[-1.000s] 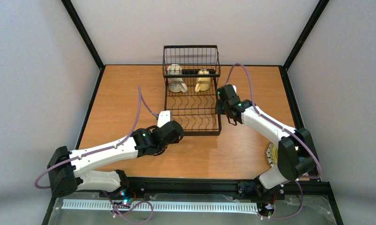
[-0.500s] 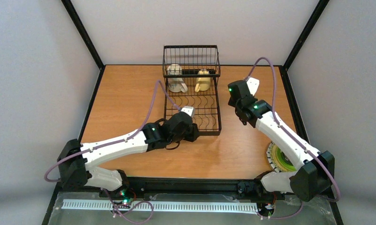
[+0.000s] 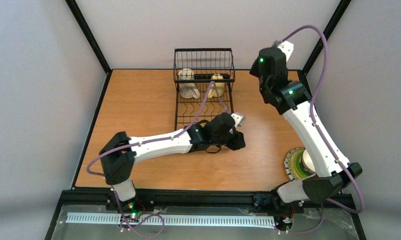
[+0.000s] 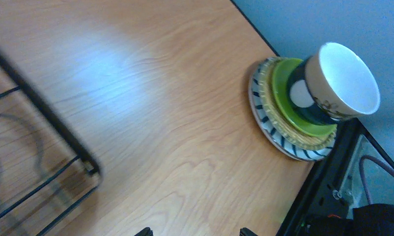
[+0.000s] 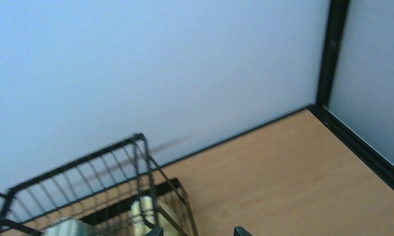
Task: Load the mixed dishes into the dish rack
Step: Grab the bowl at the corner of the board.
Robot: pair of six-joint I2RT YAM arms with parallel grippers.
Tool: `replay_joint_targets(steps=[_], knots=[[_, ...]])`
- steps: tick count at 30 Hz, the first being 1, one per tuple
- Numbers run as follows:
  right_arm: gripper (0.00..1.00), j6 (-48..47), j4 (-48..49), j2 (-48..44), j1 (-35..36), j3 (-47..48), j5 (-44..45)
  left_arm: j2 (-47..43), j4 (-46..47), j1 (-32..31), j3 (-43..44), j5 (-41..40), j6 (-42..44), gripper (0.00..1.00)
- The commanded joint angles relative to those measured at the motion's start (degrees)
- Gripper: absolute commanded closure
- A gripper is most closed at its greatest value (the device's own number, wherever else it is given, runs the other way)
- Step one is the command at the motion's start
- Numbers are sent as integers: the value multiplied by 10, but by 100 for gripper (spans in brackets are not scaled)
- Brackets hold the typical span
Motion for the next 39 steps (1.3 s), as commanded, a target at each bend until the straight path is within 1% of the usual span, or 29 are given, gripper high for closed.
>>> replay_joint_targets(steps=[1,3,5,9,15,21,27,33,39], knots=[[17,-88,-17,23,-2,83,-66,68,32,-21,72,78,48,0],[14,-111,-7,18,-2,99,-96,102,44,-25,102,115,60,0],[13,-129,-1,12,-2,111,-124,133,58,-26,127,150,69,0],[10,-146,-21,13,-2,142,-165,186,80,-26,179,198,82,0],[10,-139,-46,-17,-1,117,-195,270,90,-27,274,240,85,0],[10,-135,-80,-34,-1,105,-187,348,84,-26,385,268,59,0],[10,-139,-102,-44,-1,109,-173,405,68,-26,478,307,47,0],[10,-157,-167,-46,-1,140,-143,457,14,-26,571,346,75,0],[11,-154,-186,-73,-1,117,-113,520,-57,-27,687,388,101,0]])
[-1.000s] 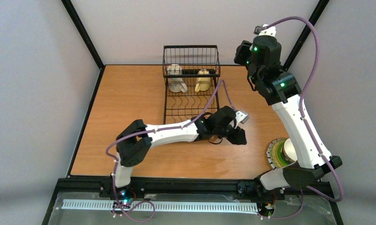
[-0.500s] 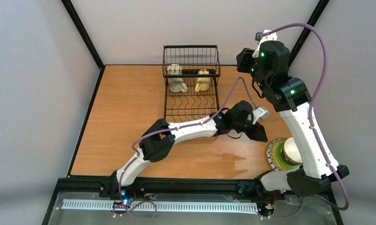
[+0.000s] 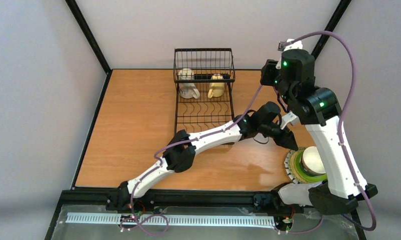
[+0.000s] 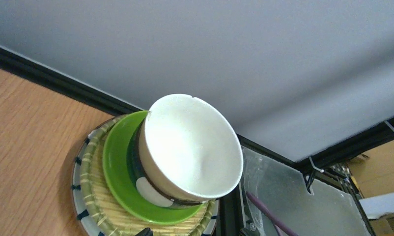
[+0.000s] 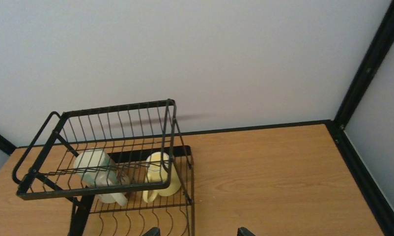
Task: Load the mixed dishes into the dish rack
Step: Grab the bowl at the corner of the board.
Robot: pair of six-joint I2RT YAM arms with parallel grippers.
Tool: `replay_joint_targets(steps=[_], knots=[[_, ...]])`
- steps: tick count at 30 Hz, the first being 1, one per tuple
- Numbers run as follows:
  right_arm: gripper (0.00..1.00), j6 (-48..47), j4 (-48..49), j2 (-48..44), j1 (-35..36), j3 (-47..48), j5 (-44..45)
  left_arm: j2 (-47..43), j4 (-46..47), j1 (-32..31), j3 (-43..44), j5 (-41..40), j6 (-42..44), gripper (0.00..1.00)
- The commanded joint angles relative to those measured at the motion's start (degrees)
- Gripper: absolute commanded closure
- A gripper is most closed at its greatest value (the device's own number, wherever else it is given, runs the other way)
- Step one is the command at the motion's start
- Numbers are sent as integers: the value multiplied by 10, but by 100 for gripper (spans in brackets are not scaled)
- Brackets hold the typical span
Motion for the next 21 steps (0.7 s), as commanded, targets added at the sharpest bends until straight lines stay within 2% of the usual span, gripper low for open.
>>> replay_joint_targets(steps=[1,4,10,13,17,21], knots=[[11,-10,-41,-28,-1,-11,40,50,-79,-6,95,54,30,0],[11,-5,-43,-34,-1,-23,47,58,-95,-7,110,85,33,0],[11,-15,5,-58,-1,-81,64,37,-118,-16,84,119,35,0],[11,-44,29,-66,-2,-110,114,13,-121,-20,52,125,44,0],[11,-40,24,-77,-2,-111,125,-5,-130,-20,34,97,64,0],[11,-24,-5,-83,-1,-95,118,18,-160,-20,79,55,82,0]])
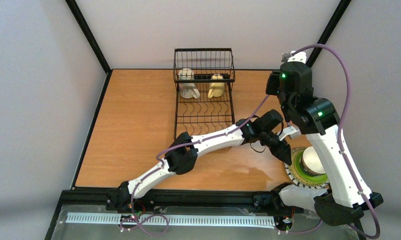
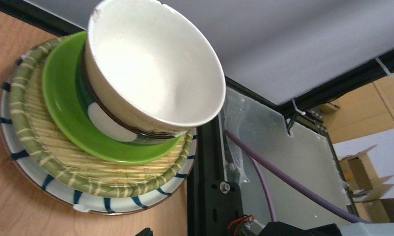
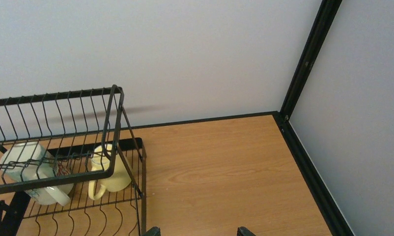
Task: Load the mixed dishes into the dish rack
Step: Grab the bowl at the corner of the board.
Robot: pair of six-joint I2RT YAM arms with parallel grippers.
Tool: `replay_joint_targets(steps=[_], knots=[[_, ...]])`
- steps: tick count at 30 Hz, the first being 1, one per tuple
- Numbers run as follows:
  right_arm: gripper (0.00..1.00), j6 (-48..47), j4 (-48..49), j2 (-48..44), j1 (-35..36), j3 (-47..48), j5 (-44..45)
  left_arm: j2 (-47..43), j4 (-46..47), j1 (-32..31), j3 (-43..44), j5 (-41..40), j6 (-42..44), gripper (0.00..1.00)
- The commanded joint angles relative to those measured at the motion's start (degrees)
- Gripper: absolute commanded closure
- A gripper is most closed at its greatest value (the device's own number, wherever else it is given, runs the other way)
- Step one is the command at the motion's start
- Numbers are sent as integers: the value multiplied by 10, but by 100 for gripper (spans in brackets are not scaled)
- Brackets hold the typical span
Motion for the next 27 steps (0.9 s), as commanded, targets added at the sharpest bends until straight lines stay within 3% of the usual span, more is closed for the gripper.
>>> replay_joint_targets(steps=[1,15,27], knots=[[11,5,-23,-22,-1,19,10,-6,-40,-3,53,-43,31,0],[11,45,-75,-58,-1,4,-100,64,52,9,110,-123,-53,0],[11,48,-94,-82,-1,-13,-107,106,104,8,132,-159,-95,0]])
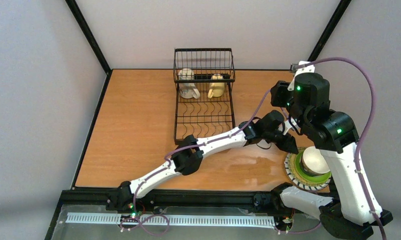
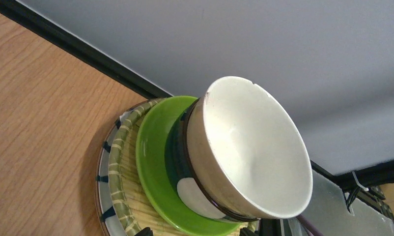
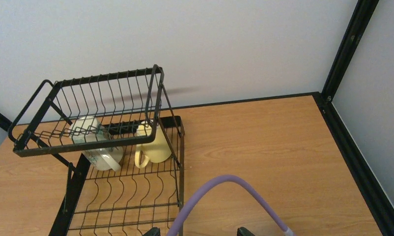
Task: Load the mixed dishes into the dish rack
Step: Grab the bowl at the corner of the board.
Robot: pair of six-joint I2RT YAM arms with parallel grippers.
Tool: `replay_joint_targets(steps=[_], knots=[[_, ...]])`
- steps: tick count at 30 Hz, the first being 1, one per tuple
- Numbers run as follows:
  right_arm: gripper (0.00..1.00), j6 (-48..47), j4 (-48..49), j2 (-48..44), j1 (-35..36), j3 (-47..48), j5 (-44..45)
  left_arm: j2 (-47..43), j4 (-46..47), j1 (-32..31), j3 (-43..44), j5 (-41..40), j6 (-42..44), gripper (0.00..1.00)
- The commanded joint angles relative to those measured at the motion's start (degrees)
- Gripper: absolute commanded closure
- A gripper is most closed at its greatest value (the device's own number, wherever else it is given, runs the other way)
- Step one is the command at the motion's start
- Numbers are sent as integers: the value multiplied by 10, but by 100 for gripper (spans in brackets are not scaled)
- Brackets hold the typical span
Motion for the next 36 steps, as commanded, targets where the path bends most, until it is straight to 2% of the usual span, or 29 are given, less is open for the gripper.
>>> replay_joint_targets(steps=[1,4,7,10,12,16,18,21,25,27,32,36], knots=[[11,4,-25,-15,-1,-21,-8,20,34,3,34,-16,-24,0],[11,9,-25,-19,-1,-28,-2,21,31,3,35,-20,-25,0],[11,14,-22,-21,-1,-27,22,-1,-11,3,29,-50,-8,0],[10,18,-26,-15,-2,-27,59,-58,-59,2,-28,-95,16,0],[10,24,-34,-7,-1,-28,81,-115,-71,3,-101,-124,26,0],[10,43,-42,7,-1,-33,127,-269,-34,2,-331,-197,19,0],[10,56,-52,17,-2,-36,158,-357,11,2,-454,-240,1,0],[10,89,-70,28,-2,-51,191,-480,37,2,-593,-311,-50,0],[10,169,-102,34,-3,-90,188,-637,15,0,-751,-416,-130,0],[11,217,-125,38,-3,-109,180,-726,-9,-2,-804,-444,-147,0],[11,380,-217,44,-3,-150,170,-872,-68,-10,-865,-474,-166,0],[11,492,-220,6,-4,-217,94,-938,-128,-10,-888,-482,-190,0]])
